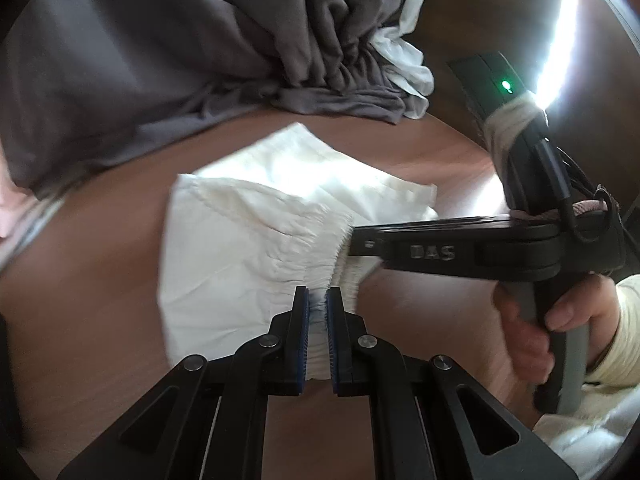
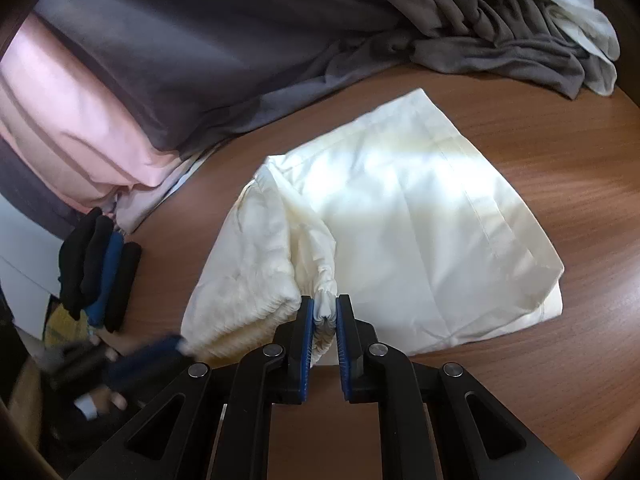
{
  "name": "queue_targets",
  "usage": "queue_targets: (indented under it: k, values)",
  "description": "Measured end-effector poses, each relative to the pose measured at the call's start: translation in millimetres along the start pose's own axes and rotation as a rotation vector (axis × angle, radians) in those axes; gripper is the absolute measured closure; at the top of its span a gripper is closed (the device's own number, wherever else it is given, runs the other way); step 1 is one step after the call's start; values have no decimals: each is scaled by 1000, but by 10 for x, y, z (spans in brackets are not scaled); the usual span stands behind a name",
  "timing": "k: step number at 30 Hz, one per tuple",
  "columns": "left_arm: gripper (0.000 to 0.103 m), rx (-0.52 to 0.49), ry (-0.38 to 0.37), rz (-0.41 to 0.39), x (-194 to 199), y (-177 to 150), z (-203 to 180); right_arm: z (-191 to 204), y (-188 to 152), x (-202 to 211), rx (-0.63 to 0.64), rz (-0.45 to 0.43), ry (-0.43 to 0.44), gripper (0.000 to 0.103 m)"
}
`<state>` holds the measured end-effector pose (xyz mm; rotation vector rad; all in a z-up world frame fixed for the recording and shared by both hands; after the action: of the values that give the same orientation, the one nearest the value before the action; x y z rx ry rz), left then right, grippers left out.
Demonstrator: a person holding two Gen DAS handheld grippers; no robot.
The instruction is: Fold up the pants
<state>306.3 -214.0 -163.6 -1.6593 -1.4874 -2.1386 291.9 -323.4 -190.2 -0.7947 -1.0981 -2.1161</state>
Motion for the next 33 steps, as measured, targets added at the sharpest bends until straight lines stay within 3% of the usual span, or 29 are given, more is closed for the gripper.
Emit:
queue_targets:
  k: [6, 10, 11, 17, 26, 33]
  values:
    - [92, 9, -23, 37, -202, -79, -88, -64, -1, -35, 20, -1, -11, 89]
    - [92, 25, -30, 29, -196, -63, -89, -209, 11, 121, 2, -32, -70, 54]
    - [91, 30, -37, 30, -202, -70, -93, -246, 3, 185, -19, -51, -72, 53]
    - [91, 30, -48, 33, -203, -100, -108, -175, -73, 292, -121, -61, 57, 49]
    - [91, 59, -61, 25, -197, -99, -82, -59, -132, 17, -88, 1, 67, 48]
    - [91, 79, -69, 17, -193, -92, -75, -8, -204, -52, -64, 29, 65, 61]
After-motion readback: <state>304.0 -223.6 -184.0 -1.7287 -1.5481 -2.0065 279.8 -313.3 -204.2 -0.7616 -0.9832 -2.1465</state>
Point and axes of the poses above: each gripper's, at about its wrist camera, not at the fingertips, and x roughly against the way its jaws point, z to its left, y to its top, the point moved 10 cm from there along -x, roughly the way its jaws point, and after that the axes turned 3 degrees about -z, right-handed, at the moved point
